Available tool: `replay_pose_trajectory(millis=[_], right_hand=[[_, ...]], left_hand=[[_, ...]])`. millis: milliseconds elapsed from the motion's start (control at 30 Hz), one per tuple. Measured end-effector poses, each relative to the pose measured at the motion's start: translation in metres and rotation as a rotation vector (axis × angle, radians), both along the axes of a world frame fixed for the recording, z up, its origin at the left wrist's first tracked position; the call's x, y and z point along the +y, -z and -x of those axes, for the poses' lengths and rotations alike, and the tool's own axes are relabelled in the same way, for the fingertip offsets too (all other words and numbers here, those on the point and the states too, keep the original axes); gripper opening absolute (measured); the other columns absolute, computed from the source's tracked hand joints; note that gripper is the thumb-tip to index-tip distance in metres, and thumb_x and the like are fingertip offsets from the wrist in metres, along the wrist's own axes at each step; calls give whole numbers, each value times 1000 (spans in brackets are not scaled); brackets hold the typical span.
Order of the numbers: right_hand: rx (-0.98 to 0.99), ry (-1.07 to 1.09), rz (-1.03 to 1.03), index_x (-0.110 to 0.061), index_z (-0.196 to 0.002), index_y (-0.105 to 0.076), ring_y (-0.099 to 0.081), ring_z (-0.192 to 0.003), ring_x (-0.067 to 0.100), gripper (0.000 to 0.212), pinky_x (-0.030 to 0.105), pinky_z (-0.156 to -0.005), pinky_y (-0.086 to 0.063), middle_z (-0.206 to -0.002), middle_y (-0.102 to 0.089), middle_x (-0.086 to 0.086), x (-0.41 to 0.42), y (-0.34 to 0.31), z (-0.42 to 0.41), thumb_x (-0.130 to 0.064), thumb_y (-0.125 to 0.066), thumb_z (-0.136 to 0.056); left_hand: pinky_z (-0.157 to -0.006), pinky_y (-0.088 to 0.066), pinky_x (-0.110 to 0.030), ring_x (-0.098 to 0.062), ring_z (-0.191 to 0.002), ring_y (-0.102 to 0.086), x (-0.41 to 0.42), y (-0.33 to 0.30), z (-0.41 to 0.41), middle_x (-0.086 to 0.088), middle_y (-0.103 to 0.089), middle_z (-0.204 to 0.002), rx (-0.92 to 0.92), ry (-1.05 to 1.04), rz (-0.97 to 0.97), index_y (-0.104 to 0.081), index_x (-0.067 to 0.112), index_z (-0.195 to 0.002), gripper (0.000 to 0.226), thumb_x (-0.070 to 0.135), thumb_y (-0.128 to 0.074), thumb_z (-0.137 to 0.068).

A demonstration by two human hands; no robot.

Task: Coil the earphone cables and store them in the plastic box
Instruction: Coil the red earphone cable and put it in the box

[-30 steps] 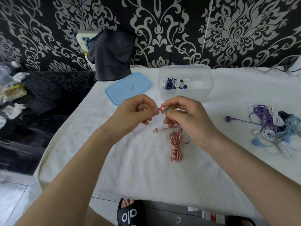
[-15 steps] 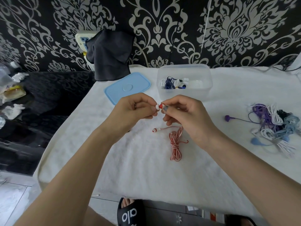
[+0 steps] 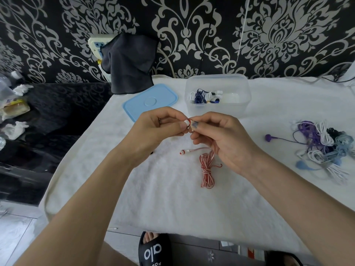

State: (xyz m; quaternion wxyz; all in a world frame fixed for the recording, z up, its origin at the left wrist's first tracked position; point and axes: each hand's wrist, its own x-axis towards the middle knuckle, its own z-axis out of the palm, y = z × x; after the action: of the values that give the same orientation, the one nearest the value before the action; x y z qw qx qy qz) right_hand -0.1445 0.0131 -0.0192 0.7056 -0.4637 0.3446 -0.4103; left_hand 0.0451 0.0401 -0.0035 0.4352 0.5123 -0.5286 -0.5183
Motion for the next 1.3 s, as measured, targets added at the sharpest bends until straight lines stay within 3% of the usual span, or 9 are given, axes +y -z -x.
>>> replay_pose_trajectory(millis=[333,633,933,1067,1167,1300], right_hand=[[1,-47,-33,-1,-95,-73,-67,-65,12,12,20,-63,-55,-70,-69,6,-2,-5,4,3,-61,-93],[-40,-93,-102,-2,-92,-73,-70,-67,17,13,23,-65,-57,-77,-72,12,-1,-9,6,2,-60,-92],[-114,-84,-232,2,-96,-70,-72,-66,14,13,19,-62,-57,-76,-74,13,2,-13,4,3,-58,-92],[-184,-56,-314,1,-95,-71,-72,-65,12,14,18,-62,-57,-75,-74,10,2,-14,4,1,-57,-93],[-217,-63,-354,2,-98,-71,-72,-66,10,15,17,-61,-57,-77,-74,10,2,-15,6,1,-57,-94],[-279,-79,-419,3,-101,-70,-72,-68,8,16,15,-62,-56,-78,-74,8,3,-14,8,0,-56,-95]], left_hand=[[-92,-56,-35,-26,-93,-69,-1,1,-3,-17,-74,-96,30,47,12,-67,1,-102,12,4,-70,-91],[-85,-56,-27,-23,-83,-65,-4,-2,-2,-11,-71,-88,157,77,-92,-68,8,-90,6,4,-68,-86],[-89,-53,-34,-27,-85,-63,-4,-4,2,-13,-71,-83,192,63,-125,-68,11,-80,7,7,-67,-86],[-87,-55,-39,-28,-85,-67,1,-4,7,-16,-72,-84,63,-8,64,-69,5,-89,4,8,-68,-91],[-82,-59,-30,-21,-84,-74,7,-5,14,-11,-77,-85,-121,-69,227,-70,1,-92,5,4,-67,-95],[-87,-59,-34,-22,-89,-76,10,-5,16,-4,-77,-89,-277,-52,353,-73,8,-95,3,8,-70,-95]])
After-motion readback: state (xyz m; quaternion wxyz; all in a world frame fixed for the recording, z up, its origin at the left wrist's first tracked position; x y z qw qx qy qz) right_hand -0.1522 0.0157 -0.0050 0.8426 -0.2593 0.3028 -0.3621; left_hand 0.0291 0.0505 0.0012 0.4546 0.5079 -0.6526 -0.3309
